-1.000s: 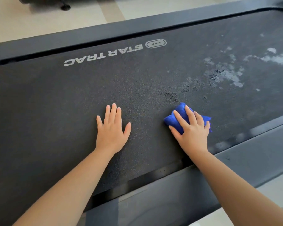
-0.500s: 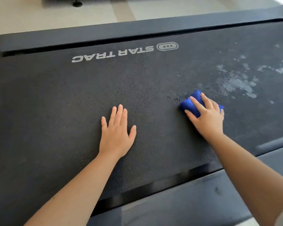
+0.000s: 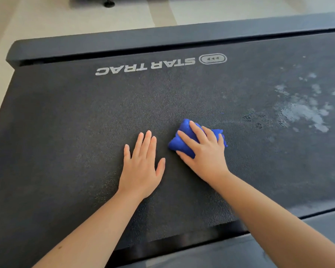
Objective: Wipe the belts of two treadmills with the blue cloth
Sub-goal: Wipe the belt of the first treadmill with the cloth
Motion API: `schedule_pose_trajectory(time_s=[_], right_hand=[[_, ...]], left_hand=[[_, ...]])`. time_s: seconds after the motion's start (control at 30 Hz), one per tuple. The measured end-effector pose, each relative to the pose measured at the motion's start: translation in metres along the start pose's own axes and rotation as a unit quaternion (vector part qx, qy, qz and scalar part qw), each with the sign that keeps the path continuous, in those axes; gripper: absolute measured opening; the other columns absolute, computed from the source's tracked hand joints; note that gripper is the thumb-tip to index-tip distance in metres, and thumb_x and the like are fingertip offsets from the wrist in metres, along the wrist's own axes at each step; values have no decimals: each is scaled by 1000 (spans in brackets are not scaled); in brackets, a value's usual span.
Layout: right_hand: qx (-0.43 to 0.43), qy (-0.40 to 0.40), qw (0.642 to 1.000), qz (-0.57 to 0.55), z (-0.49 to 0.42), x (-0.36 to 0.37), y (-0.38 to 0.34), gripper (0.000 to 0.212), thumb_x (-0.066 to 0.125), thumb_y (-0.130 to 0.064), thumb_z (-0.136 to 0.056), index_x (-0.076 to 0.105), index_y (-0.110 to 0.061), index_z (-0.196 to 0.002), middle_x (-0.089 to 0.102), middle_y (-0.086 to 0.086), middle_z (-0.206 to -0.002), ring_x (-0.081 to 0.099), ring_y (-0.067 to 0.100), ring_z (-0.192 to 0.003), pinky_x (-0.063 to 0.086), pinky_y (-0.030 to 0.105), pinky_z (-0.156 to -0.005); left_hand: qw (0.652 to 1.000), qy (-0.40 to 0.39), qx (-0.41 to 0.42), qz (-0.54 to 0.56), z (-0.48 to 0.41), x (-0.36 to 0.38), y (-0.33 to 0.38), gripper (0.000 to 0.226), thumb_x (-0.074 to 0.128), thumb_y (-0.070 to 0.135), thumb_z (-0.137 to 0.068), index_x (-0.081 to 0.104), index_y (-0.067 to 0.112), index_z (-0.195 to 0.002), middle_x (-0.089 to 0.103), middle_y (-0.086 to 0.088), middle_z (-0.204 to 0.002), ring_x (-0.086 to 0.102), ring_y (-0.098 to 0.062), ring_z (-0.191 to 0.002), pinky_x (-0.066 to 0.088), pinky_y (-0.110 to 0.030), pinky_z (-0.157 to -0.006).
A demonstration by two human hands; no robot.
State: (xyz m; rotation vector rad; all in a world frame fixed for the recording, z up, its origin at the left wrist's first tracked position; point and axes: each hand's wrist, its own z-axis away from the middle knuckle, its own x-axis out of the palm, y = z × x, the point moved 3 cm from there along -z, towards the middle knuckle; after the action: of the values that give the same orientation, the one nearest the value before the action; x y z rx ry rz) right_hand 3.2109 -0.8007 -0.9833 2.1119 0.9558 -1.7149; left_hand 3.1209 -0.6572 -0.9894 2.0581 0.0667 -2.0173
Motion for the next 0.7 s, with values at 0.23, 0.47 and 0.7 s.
schedule_pose_trajectory(time_s=[0.23, 0.47, 0.7], right_hand=[[69, -46, 997, 1, -74, 13, 32, 49, 53, -53, -85, 55, -33, -129, 39, 4, -147, 40, 37, -127, 28, 61, -96], [-108, -31, 994, -14, -13, 8, 10, 49, 47, -53, -81, 64, -29, -120, 53, 7, -134, 54, 36, -114, 38, 61, -87], [-102, -21, 994, -35, -51, 21, 9, 47, 49, -53, -79, 67, -29, -115, 57, 7, -130, 58, 36, -108, 40, 60, -84]], left_hand=[[1000, -15, 1, -13, -1, 1, -2, 64, 26, 44, -89, 42, 4, -137, 33, -10, -149, 29, -27, -138, 31, -58, -101], [1000, -17, 3, -10, -1, 1, -1, 63, 29, 42, -88, 44, 3, -136, 35, -11, -147, 33, -28, -136, 34, -58, -99], [1000, -14, -1, -9, -1, 2, -2, 64, 29, 42, -88, 42, 3, -137, 32, -11, -149, 30, -27, -138, 33, -58, -101]])
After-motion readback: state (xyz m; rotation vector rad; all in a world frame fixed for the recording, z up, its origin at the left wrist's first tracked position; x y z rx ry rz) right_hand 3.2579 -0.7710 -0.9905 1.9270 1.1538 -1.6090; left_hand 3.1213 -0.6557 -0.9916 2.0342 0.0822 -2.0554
